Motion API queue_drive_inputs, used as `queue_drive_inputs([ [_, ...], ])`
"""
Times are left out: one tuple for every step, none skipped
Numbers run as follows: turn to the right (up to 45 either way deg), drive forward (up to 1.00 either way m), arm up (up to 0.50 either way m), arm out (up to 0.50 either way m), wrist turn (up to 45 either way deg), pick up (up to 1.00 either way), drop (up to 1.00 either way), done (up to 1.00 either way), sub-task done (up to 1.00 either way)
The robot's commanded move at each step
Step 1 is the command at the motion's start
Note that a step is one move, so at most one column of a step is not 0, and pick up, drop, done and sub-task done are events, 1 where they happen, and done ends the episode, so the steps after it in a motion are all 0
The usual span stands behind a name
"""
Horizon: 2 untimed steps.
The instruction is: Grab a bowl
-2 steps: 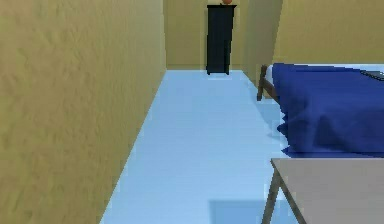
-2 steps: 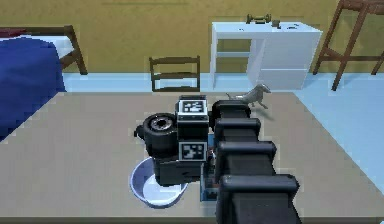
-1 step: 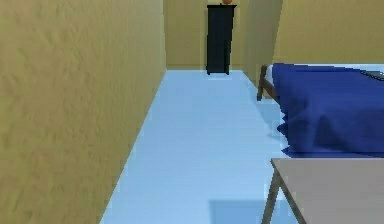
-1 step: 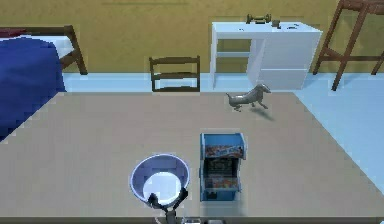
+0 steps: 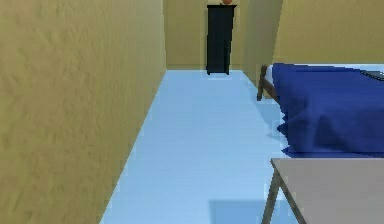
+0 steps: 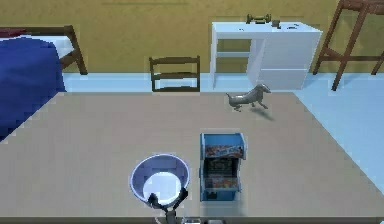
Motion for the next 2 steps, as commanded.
queue_drive_inputs([
  [0.0, 0.0, 0.1, 0.0, 0.0, 0.0, 0.0, 0.0, 0.0],
  [0.0, 0.0, 0.0, 0.0, 0.0, 0.0, 0.0, 1.0, 0.0],
])
